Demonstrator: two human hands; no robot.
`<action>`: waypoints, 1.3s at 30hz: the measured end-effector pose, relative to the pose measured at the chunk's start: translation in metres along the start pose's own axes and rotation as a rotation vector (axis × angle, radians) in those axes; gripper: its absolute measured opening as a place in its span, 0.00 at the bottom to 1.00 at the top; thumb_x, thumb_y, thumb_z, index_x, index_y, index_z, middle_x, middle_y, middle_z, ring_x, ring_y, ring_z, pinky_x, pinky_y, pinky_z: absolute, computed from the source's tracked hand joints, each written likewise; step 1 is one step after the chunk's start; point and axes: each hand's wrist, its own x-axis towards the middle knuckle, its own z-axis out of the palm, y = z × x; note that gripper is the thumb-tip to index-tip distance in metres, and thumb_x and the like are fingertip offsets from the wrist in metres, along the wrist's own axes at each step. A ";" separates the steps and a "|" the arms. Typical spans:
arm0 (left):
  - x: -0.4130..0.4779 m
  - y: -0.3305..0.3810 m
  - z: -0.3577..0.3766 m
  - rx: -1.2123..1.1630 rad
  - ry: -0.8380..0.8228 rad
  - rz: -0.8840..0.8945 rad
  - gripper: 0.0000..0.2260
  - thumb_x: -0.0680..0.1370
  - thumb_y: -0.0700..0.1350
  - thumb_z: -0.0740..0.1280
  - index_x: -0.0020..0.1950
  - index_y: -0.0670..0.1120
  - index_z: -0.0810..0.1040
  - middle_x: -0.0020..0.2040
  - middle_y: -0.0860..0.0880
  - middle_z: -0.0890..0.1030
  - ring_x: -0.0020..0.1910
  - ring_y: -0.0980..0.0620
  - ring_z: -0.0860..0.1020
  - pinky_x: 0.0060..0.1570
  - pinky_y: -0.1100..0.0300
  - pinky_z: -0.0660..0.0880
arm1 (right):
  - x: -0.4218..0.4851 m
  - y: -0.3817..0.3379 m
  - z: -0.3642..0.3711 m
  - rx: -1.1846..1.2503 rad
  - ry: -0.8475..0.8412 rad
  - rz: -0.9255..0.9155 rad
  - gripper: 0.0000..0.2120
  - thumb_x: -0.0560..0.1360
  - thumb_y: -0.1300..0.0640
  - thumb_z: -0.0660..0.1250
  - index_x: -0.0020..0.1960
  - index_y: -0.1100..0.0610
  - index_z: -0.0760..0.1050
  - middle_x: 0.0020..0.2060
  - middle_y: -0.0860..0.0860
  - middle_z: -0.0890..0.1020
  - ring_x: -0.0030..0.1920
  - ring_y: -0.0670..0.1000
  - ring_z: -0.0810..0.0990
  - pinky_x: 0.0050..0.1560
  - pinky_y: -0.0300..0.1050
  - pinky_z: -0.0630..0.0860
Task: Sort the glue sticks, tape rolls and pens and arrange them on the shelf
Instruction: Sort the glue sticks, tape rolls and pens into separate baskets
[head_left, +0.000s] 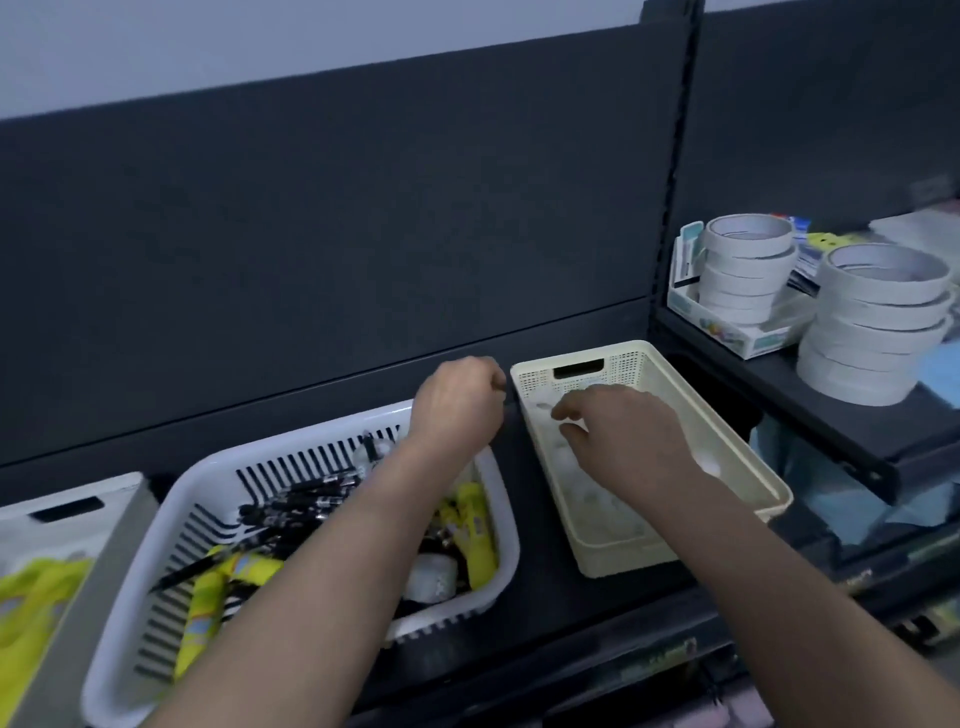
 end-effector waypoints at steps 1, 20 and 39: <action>-0.005 -0.013 -0.010 0.006 -0.003 -0.040 0.09 0.77 0.43 0.63 0.55 0.50 0.80 0.53 0.50 0.82 0.54 0.46 0.78 0.48 0.55 0.75 | 0.001 -0.012 0.004 0.014 -0.010 -0.024 0.11 0.78 0.51 0.60 0.57 0.45 0.78 0.53 0.45 0.81 0.55 0.50 0.77 0.49 0.46 0.73; -0.072 -0.107 -0.025 -0.052 -0.078 -0.077 0.08 0.75 0.43 0.64 0.48 0.49 0.82 0.48 0.50 0.83 0.50 0.47 0.79 0.48 0.51 0.79 | -0.019 -0.118 0.048 -0.131 -0.149 -0.042 0.10 0.70 0.59 0.67 0.50 0.49 0.80 0.42 0.47 0.81 0.46 0.52 0.78 0.33 0.42 0.67; -0.106 -0.089 -0.039 0.146 -0.500 0.314 0.10 0.73 0.49 0.72 0.54 0.51 0.83 0.51 0.53 0.83 0.51 0.51 0.79 0.46 0.57 0.75 | -0.026 -0.108 0.031 0.045 -0.061 -0.001 0.11 0.77 0.48 0.64 0.57 0.48 0.79 0.55 0.48 0.74 0.60 0.51 0.68 0.55 0.46 0.66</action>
